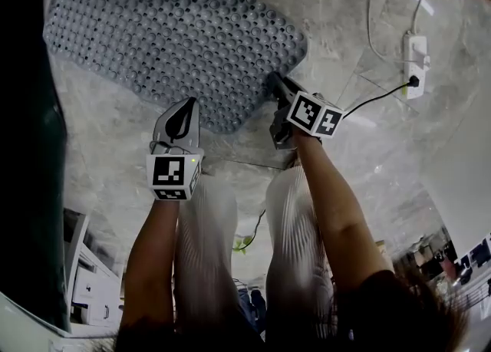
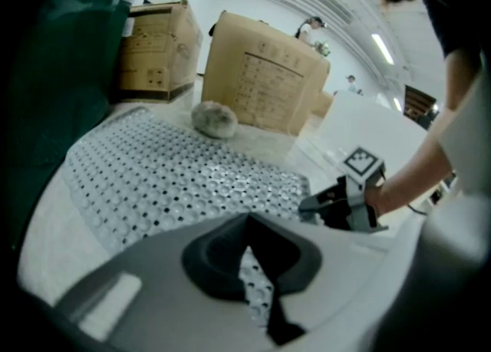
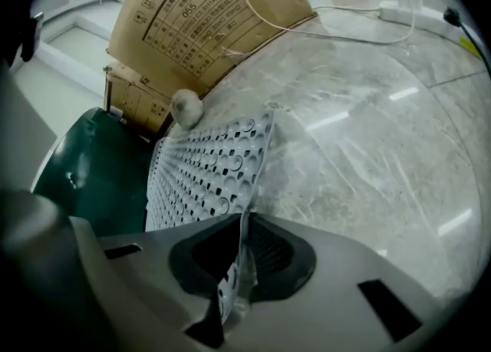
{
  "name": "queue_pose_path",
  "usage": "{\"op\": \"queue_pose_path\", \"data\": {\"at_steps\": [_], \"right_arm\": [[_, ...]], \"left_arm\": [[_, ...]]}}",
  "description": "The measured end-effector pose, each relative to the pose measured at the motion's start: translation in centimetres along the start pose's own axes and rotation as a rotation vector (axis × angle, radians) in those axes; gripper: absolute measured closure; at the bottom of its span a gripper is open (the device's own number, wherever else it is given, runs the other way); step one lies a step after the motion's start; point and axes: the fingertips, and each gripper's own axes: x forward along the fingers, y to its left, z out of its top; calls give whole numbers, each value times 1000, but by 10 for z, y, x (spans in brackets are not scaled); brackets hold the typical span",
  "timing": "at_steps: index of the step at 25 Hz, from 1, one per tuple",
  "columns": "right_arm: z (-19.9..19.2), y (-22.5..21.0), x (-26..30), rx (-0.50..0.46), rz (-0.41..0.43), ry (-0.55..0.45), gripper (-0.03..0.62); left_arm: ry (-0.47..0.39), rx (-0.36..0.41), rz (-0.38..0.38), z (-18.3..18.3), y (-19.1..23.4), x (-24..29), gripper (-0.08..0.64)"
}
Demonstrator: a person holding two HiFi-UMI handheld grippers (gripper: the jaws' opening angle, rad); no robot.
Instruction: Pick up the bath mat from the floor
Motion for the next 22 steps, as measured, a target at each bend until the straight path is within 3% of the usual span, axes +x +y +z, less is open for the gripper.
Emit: {"op": "queue_pose_path", "data": {"at_steps": [7, 22], "right_arm": [[4, 20, -14, -80, -12, -30, 574], [24, 144, -70, -272, 64, 21, 575]], "left_arm": [[7, 6, 9, 7, 0, -16, 554], [-12, -21, 81, 78, 5, -94, 554]]}}
